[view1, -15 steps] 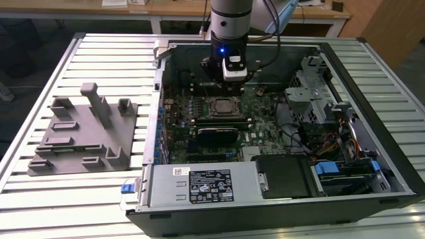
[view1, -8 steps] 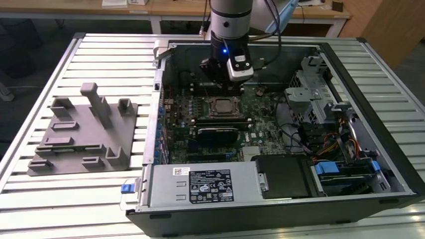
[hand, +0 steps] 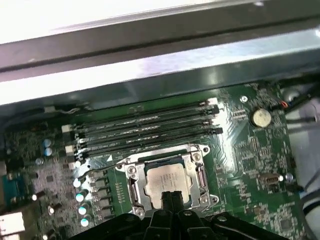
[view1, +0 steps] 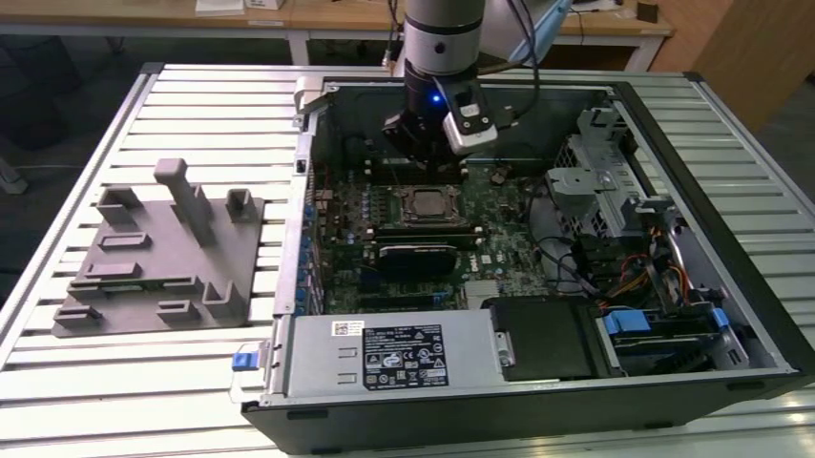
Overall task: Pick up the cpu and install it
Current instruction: 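Install the first cpu locking lever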
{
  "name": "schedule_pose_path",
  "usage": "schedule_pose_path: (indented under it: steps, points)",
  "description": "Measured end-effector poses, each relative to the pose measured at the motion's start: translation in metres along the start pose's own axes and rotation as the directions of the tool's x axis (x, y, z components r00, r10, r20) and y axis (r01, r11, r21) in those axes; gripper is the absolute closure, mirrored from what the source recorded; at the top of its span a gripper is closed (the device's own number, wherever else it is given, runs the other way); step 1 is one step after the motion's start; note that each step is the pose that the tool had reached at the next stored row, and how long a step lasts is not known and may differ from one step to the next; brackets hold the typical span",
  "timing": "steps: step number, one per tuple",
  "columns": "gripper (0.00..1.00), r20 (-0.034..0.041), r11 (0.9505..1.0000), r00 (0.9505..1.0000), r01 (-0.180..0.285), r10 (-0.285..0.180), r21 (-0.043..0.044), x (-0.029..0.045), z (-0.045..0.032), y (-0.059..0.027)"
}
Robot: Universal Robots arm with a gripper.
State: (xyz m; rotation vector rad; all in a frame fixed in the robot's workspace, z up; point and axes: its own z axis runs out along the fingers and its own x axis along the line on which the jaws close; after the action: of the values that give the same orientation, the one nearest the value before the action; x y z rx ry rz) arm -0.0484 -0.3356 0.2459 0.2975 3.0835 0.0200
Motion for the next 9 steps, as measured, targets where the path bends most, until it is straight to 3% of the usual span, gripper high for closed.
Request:
schedule_pose_path:
  steps: [5, 9]
  points:
    - [0.89, -0.0014, 0.996, 0.996, 0.09, -0.09, -0.0039, 0.0, 0.0, 0.0]
    - [0.89, -0.0022, 0.9867, 0.9867, 0.163, -0.163, -0.0072, 0.0, 0.0001, 0.0]
